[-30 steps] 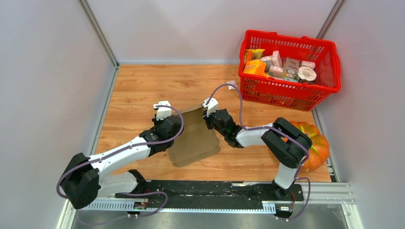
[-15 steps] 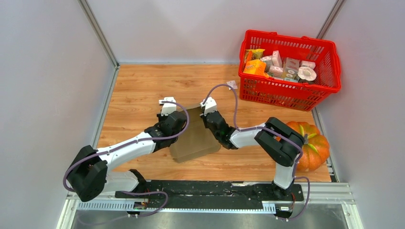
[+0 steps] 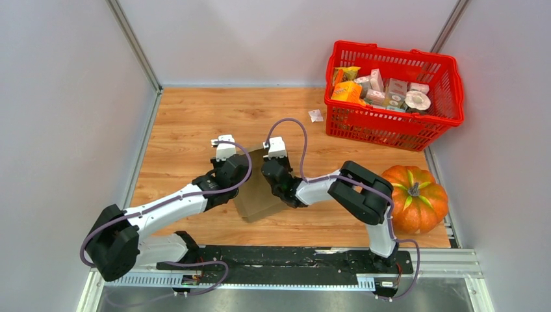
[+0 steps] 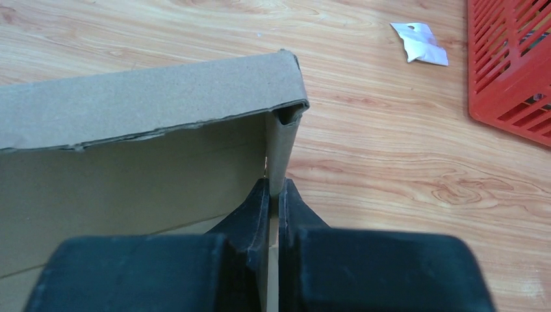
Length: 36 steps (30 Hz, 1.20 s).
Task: Fold the paper box
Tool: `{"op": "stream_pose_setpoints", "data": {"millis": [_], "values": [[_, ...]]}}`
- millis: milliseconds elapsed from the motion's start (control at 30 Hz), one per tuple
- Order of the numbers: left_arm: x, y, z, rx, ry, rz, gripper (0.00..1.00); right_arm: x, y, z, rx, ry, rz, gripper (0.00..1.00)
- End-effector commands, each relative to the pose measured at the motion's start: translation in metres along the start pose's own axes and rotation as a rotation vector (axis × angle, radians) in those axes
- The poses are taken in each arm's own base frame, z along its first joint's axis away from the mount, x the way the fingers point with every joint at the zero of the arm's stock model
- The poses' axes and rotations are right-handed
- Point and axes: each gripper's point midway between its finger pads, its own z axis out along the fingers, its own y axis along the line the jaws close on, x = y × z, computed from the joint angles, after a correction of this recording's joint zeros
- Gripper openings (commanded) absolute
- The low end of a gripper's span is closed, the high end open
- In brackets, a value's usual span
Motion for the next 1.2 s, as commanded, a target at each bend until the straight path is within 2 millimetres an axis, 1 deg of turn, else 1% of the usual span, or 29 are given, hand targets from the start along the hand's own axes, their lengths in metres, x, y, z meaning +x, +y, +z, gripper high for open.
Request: {"op": "stream_pose_setpoints", "data": {"millis": [0, 33, 67, 100, 133, 167, 200, 233, 267, 300, 333, 433, 533, 567, 600, 633, 667, 700, 733, 800, 833, 867, 933, 967, 1033, 1067, 1100, 1133, 1167], "values": [[0.000, -0.017, -0.006, 0.081, 0.008, -0.043, 0.00, -0.027, 0.001, -0.001, -0.035, -0.072, 0.041, 0.07], [0.001, -0.016, -0.006, 0.078, 0.007, -0.042, 0.00, -0.013, 0.003, -0.006, -0.119, -0.042, 0.012, 0.10], [0.001, -0.015, -0.006, 0.074, 0.007, -0.032, 0.00, -0.026, -0.006, -0.008, -0.151, -0.052, 0.036, 0.17], [0.001, -0.014, -0.006, 0.070, 0.005, -0.028, 0.00, -0.024, -0.008, -0.011, -0.194, -0.038, 0.029, 0.20], [0.002, -0.012, -0.006, 0.067, 0.004, -0.026, 0.00, -0.013, 0.004, -0.018, -0.346, 0.004, -0.003, 0.24], [0.001, -0.011, -0.006, 0.064, -0.001, -0.027, 0.00, -0.023, -0.005, -0.020, -0.382, 0.008, -0.002, 0.29], [0.002, -0.010, -0.006, 0.063, -0.002, -0.024, 0.00, -0.015, -0.007, -0.025, -0.431, 0.035, -0.028, 0.32], [0.003, -0.008, -0.006, 0.058, -0.002, -0.025, 0.00, -0.013, 0.003, -0.035, -0.550, 0.041, -0.048, 0.39], [0.003, -0.008, -0.006, 0.056, -0.005, -0.023, 0.00, -0.014, -0.007, -0.043, -0.564, 0.041, -0.044, 0.49], [0.002, -0.007, -0.006, 0.055, -0.006, -0.023, 0.00, -0.017, -0.010, -0.046, -0.581, 0.029, -0.033, 0.55], [0.001, -0.007, -0.006, 0.054, -0.007, -0.020, 0.00, -0.018, -0.007, -0.054, -0.638, 0.027, -0.027, 0.59], [0.001, -0.009, -0.006, 0.055, -0.002, -0.017, 0.00, -0.025, -0.019, -0.060, -0.638, 0.019, -0.003, 0.68], [0.002, -0.011, -0.006, 0.062, 0.005, -0.011, 0.00, -0.026, -0.033, -0.055, -0.557, 0.049, 0.058, 0.70], [0.004, -0.011, -0.006, 0.065, 0.013, -0.005, 0.00, -0.017, -0.042, -0.052, -0.521, 0.105, 0.077, 0.70], [0.002, -0.013, -0.006, 0.070, 0.016, -0.004, 0.00, -0.022, -0.043, -0.050, -0.496, 0.139, 0.164, 0.70], [0.003, -0.015, -0.007, 0.082, 0.025, 0.000, 0.02, -0.019, -0.044, -0.049, -0.490, 0.187, 0.200, 0.70], [0.005, -0.015, -0.007, 0.083, 0.037, 0.010, 0.06, 0.004, -0.052, -0.052, -0.462, 0.319, 0.197, 0.70], [0.004, -0.016, -0.009, 0.092, 0.040, 0.006, 0.14, 0.001, -0.050, -0.054, -0.456, 0.368, 0.258, 0.70], [0.006, -0.017, -0.011, 0.106, 0.054, 0.011, 0.27, 0.006, -0.050, -0.061, -0.479, 0.413, 0.275, 0.71], [0.003, -0.019, -0.016, 0.136, 0.058, 0.001, 0.39, 0.014, -0.058, -0.071, -0.527, 0.469, 0.332, 0.71], [0.006, -0.020, -0.019, 0.158, 0.075, 0.001, 0.47, 0.017, -0.058, -0.085, -0.592, 0.499, 0.351, 0.72], [0.002, -0.019, -0.024, 0.178, 0.070, -0.014, 0.49, 0.021, -0.067, -0.087, -0.597, 0.529, 0.361, 0.72], [0.004, -0.019, -0.033, 0.220, 0.097, -0.018, 0.53, 0.021, -0.066, -0.100, -0.679, 0.575, 0.371, 0.73], [-0.001, -0.017, -0.041, 0.249, 0.086, -0.042, 0.54, 0.030, -0.071, -0.107, -0.681, 0.624, 0.375, 0.73], [0.003, -0.016, -0.053, 0.308, 0.123, -0.043, 0.54, 0.029, -0.066, -0.121, -0.755, 0.652, 0.400, 0.73], [-0.005, -0.015, -0.064, 0.353, 0.106, -0.073, 0.54, 0.035, -0.066, -0.126, -0.760, 0.681, 0.415, 0.73], [-0.005, -0.017, -0.071, 0.397, 0.112, -0.080, 0.53, 0.037, -0.065, -0.129, -0.770, 0.696, 0.429, 0.73], [-0.003, -0.026, -0.083, 0.491, 0.134, -0.075, 0.49, 0.042, -0.062, -0.134, -0.786, 0.730, 0.449, 0.71], [-0.008, -0.027, -0.094, 0.545, 0.127, -0.093, 0.48, 0.049, -0.061, -0.140, -0.779, 0.773, 0.485, 0.69]]}}
